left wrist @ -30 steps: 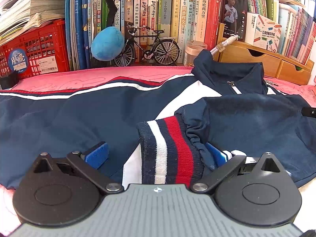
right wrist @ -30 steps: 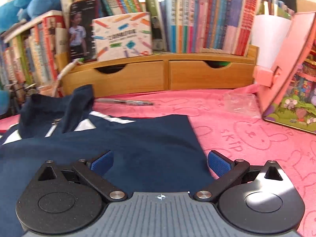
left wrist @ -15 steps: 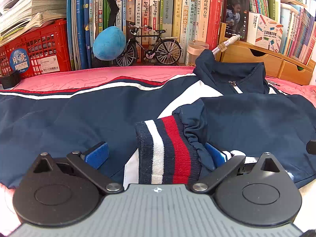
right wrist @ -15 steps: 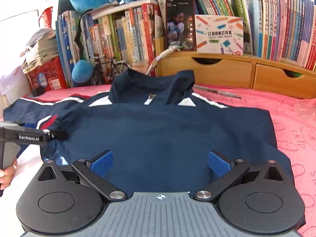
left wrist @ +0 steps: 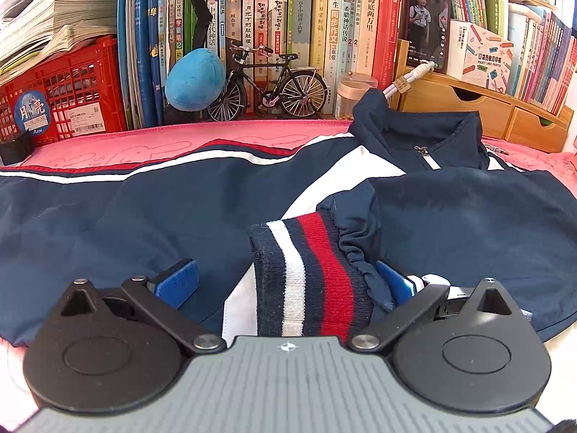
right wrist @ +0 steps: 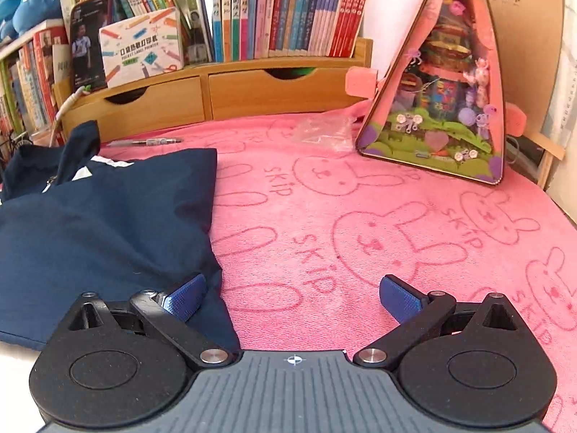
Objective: Fold clothes
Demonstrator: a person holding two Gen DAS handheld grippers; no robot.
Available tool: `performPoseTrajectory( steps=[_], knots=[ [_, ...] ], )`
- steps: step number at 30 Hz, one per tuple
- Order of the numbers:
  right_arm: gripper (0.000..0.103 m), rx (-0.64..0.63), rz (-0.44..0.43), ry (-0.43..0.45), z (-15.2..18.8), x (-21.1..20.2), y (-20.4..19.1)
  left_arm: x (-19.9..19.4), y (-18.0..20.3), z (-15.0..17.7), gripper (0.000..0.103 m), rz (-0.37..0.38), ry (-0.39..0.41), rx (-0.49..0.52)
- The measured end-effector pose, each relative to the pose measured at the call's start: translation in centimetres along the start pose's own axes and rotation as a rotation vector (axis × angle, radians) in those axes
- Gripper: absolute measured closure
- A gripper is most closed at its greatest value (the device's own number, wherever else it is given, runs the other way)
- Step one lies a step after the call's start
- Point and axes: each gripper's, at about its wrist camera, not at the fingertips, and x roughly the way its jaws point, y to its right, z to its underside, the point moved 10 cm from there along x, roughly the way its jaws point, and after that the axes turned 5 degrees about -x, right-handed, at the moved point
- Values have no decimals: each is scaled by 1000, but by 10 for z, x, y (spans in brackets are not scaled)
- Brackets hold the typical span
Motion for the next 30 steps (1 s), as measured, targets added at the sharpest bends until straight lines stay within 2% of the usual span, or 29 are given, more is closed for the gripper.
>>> performPoseTrajectory(
  steps=[3, 6, 8, 11, 14, 17, 20, 22, 26, 30],
  knots=[
    [0, -2, -1, 55, -5, -17, 1, 0, 0, 0, 0, -3, -1, 0],
    [0, -72, -63, 153, -21, -37, -27, 0, 0, 0, 0, -4, -1, 1],
    [0, -138, -132, 187, -27, -46, -53, 0, 0, 0, 0, -4, -1, 1],
    [0, -232, -231, 180, -23, -51, -87, 1, 0, 0, 0, -3, -1, 2],
    [0, -287, -233, 112, -6, -40, -102, 1, 0, 0, 0, -3, -2, 3],
    [0, -257, -214, 28, 13, -26, -91, 1, 0, 0, 0, -3, -1, 2],
    [0, -152, -208, -18, 19, -21, -64, 1, 0, 0, 0, -3, -1, 2],
    [0, -117, -163, -28, 24, -19, -40, 1, 0, 1, 0, -3, -2, 2],
    [0, -60, -131, -33, 38, -26, -3, 2, 1, 2, 0, -5, -5, 4],
    [0, -16, -146, -23, 48, -40, 14, -1, 2, 2, 0, 32, -41, 19]
  ],
)
